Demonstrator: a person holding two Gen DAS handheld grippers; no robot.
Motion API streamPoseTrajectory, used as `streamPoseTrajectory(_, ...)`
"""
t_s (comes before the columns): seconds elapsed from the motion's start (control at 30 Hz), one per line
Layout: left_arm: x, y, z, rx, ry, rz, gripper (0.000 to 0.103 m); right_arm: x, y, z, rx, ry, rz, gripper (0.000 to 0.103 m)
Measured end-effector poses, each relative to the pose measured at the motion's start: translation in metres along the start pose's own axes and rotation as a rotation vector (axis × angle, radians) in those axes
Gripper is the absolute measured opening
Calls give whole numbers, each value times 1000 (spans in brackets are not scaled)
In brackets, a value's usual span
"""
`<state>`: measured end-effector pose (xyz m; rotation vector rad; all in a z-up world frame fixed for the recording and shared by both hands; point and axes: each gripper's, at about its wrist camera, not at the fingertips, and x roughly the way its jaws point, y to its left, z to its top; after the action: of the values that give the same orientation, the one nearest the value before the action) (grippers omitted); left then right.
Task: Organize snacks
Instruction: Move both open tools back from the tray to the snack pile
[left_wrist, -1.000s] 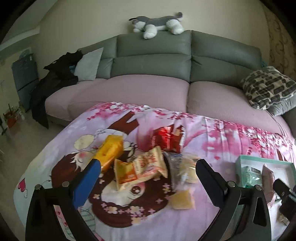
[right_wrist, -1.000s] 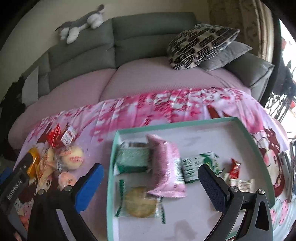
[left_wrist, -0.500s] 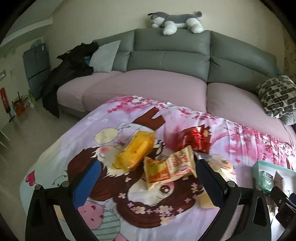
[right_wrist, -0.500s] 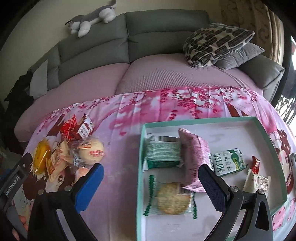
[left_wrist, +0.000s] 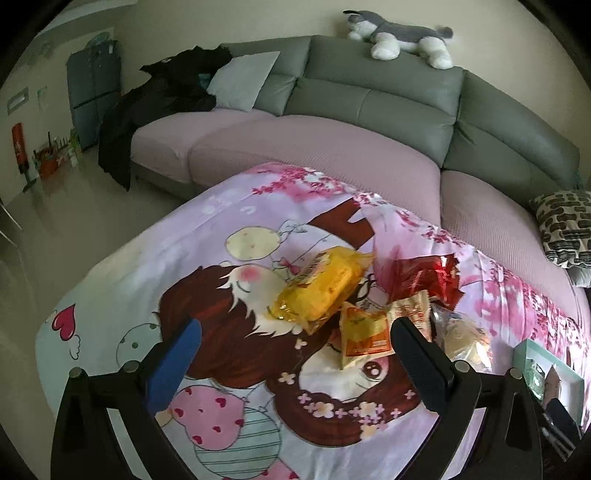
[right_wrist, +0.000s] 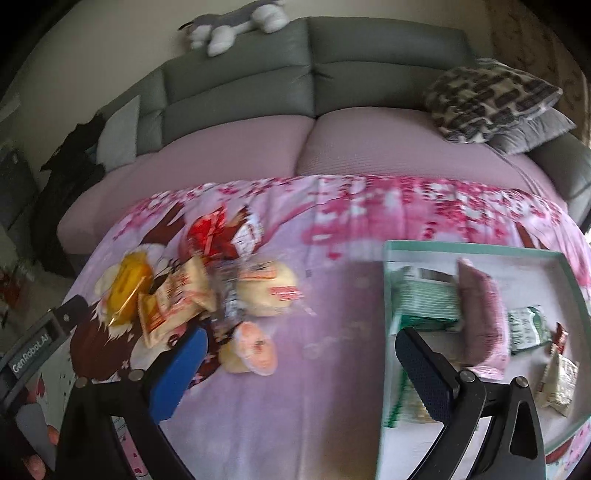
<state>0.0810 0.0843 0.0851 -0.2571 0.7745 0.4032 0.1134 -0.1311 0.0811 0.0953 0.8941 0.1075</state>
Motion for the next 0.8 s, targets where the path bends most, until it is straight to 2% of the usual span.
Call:
streamPoseTrajectory(0.27, 19, 9, -3, 12, 102, -4, 102, 24, 25, -9, -63, 55, 17, 103)
streamPoseTrajectory(0.5, 36, 8, -11, 0, 179, -25, 102, 50, 28, -21, -65, 130, 8, 103)
streamPoseTrajectory(0.8, 59, -3, -25, 38, 251, -11, 102, 68, 30, -28, -77, 173, -5, 103)
